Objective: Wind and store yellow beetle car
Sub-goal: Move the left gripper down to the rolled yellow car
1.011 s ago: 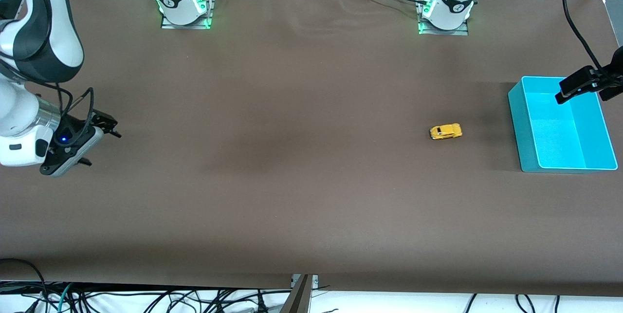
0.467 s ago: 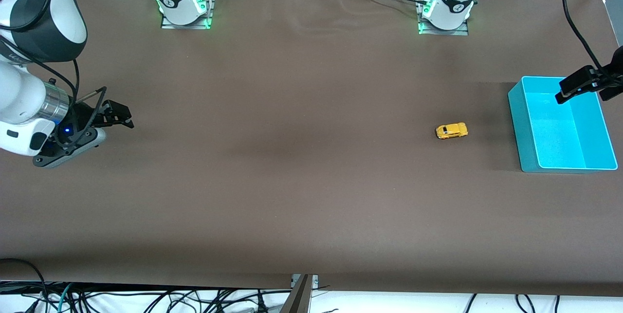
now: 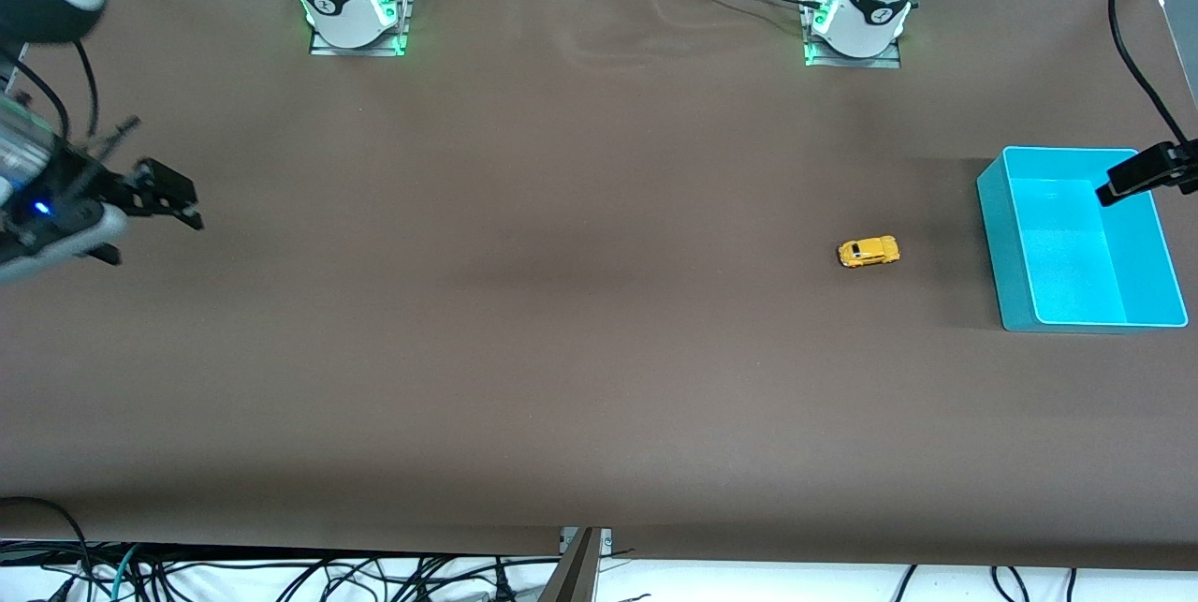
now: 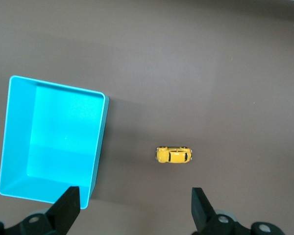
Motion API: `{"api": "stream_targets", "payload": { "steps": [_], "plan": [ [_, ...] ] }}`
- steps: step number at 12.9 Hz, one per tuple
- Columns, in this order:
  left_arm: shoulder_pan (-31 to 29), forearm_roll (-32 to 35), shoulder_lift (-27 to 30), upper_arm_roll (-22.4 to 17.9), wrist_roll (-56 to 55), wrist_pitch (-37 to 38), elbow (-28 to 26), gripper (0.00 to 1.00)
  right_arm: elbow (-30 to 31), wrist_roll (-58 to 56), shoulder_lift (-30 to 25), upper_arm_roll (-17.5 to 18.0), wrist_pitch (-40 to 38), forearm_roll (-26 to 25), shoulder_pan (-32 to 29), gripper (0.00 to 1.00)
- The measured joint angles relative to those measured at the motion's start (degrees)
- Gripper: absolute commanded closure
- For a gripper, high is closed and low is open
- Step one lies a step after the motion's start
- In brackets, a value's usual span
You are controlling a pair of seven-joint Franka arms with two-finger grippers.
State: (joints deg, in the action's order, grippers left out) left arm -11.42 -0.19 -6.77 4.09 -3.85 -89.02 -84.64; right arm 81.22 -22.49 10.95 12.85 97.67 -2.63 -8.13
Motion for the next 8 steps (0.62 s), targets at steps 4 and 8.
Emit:
{"api": "stream_targets", "payload": {
  "steps": [4,8],
  "plan": [
    [0.01,0.00,-0.42,0.06,-0.02,-4.23,-7.95,0.00,0.51,3.62,-0.93,-1.12,-2.39,-1.01,0.00,0.00],
    [0.01,0.95,0.08,0.90,-8.80,-20.58,-23.72,0.00,1.63,15.91,-0.96,-1.63,-4.77,-1.11,1.16,0.00]
  ]
}}
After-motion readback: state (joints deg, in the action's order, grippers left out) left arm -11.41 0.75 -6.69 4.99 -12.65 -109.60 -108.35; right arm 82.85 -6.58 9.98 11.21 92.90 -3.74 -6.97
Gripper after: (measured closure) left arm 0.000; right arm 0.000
